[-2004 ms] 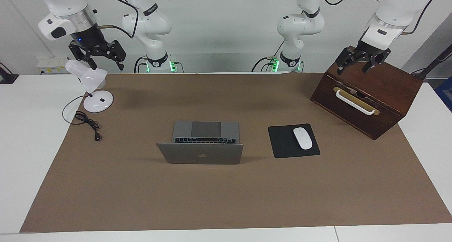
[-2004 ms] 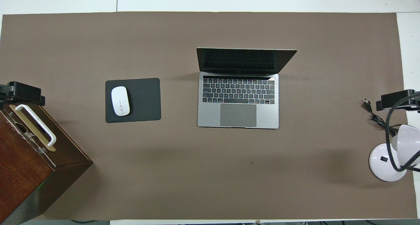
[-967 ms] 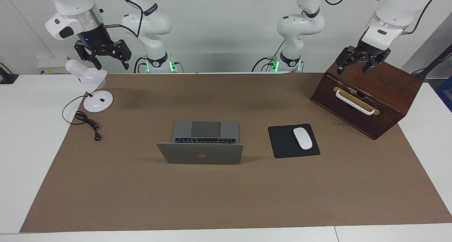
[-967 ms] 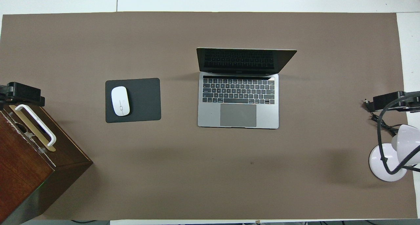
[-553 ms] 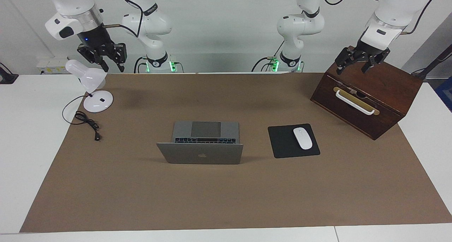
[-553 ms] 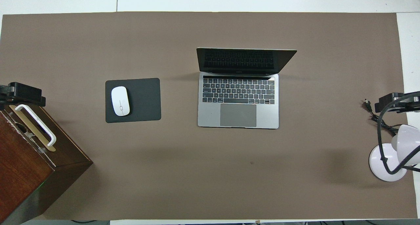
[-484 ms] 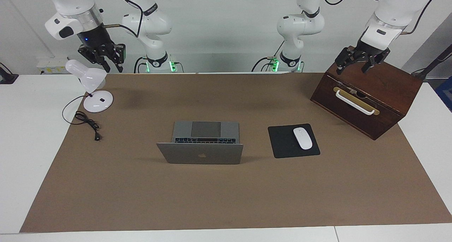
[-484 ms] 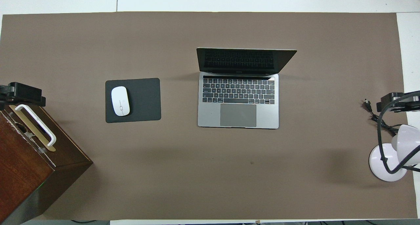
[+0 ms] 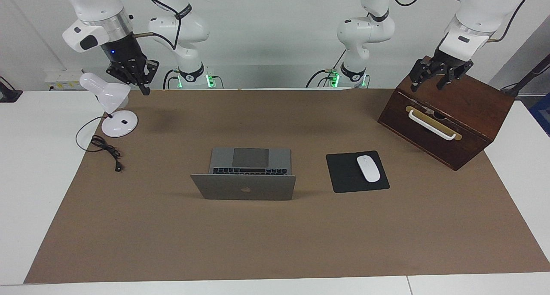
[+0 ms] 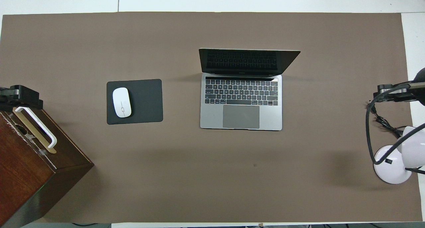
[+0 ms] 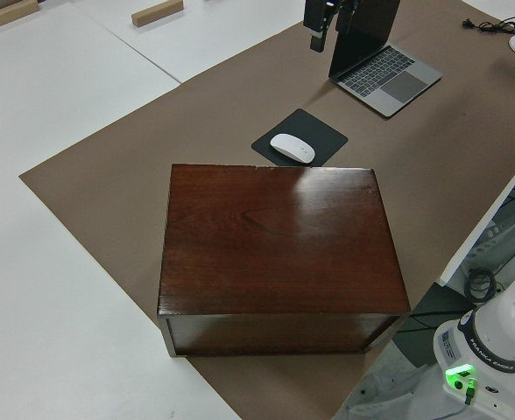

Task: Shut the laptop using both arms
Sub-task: 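Raise the right gripper toward the laptop screen while the left gripper advances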

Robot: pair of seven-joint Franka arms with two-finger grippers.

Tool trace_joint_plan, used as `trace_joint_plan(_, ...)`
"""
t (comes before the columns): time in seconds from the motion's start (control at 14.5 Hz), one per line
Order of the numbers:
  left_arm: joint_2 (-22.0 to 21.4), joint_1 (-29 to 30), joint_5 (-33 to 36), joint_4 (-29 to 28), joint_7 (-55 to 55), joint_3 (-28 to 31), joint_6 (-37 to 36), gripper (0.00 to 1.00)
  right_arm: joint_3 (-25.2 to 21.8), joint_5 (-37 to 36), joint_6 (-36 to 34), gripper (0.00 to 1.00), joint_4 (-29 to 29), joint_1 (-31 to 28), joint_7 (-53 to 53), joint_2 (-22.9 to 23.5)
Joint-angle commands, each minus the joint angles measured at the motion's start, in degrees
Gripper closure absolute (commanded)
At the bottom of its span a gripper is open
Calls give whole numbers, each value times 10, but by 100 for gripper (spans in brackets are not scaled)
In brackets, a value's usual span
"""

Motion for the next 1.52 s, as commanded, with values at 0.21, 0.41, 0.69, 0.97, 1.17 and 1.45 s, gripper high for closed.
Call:
trace_joint_plan(0.21, -17, 5, -6, -16, -3, 5, 3, 100, -1, 3, 9, 100, 95, -3, -9, 86)
trace_joint_plan(0.41, -16, 9, -7, -17, -1, 6, 12, 100, 0, -3, 12, 100, 159, 9, -8, 150)
trace_joint_plan(0.69, -14, 22, -45, -20, 1, 6, 59, 100, 0, -2, 41, 100, 193, 15, -8, 196)
trace_joint_plan(0.97, -12, 24, -71, -25, 2, 6, 97, 100, 0, -1, 56, 100, 254, 16, -8, 255)
trace_joint_plan(1.17, -26, 16, -79, -67, 4, 5, 137, 100, 0, 1, 76, 100, 290, 34, -5, 300)
trace_joint_plan(1.45, -82, -19, -117, -196, 7, 0, 269, 100, 3, 5, 123, 100, 288, 49, 20, 325)
